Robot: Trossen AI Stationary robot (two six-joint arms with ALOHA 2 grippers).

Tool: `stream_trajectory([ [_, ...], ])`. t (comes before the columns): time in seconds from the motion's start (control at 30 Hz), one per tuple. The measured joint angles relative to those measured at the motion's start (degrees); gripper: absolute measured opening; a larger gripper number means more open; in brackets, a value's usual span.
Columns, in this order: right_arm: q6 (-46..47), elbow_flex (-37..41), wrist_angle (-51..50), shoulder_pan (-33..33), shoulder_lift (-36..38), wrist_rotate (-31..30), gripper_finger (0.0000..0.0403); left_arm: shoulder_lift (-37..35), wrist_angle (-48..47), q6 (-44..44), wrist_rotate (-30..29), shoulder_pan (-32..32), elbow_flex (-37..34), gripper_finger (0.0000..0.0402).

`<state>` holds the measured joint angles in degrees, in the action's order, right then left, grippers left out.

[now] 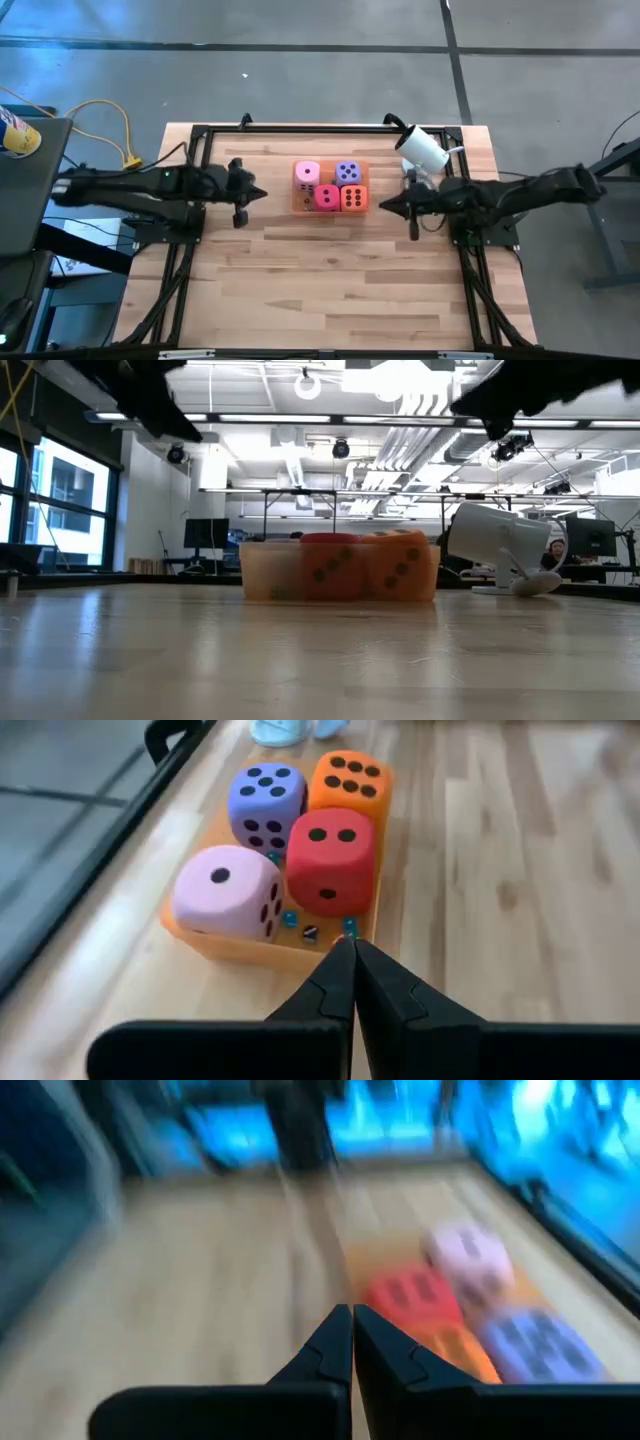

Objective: Pick & Place Dice
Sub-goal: Return to Home Position

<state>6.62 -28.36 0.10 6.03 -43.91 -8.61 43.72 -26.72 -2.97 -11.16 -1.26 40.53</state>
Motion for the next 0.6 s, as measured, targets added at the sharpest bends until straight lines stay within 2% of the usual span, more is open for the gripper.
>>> stream_trajectory([
  [0.07, 0.4, 7.4, 14.2, -1.9, 2.2, 4.2, 0.0002, -2.4, 3.0, -2.5, 5.3, -3.1, -3.5, 0.0],
  [0.17, -0.5, 14.8, 24.6, -2.8, 2.5, 5.7, 0.0002, -6.8, 5.0, -3.7, 9.1, -4.7, -8.4, 0.0],
  [0.27, 0.5, 18.5, 26.2, -2.8, 2.5, 2.7, 0.0002, -12.3, 7.6, -4.7, 9.4, -4.2, -12.9, 0.0],
  [0.43, -0.7, 21.2, 25.6, -2.8, 3.0, 4.3, 0.0002, -20.6, 14.3, -5.2, 9.4, -1.3, -19.5, 0.0],
  [0.6, -0.9, 21.6, 17.8, -3.9, 11.4, 4.1, 0.0002, -27.6, 14.5, -5.5, 8.1, 1.9, -24.1, 0.0],
])
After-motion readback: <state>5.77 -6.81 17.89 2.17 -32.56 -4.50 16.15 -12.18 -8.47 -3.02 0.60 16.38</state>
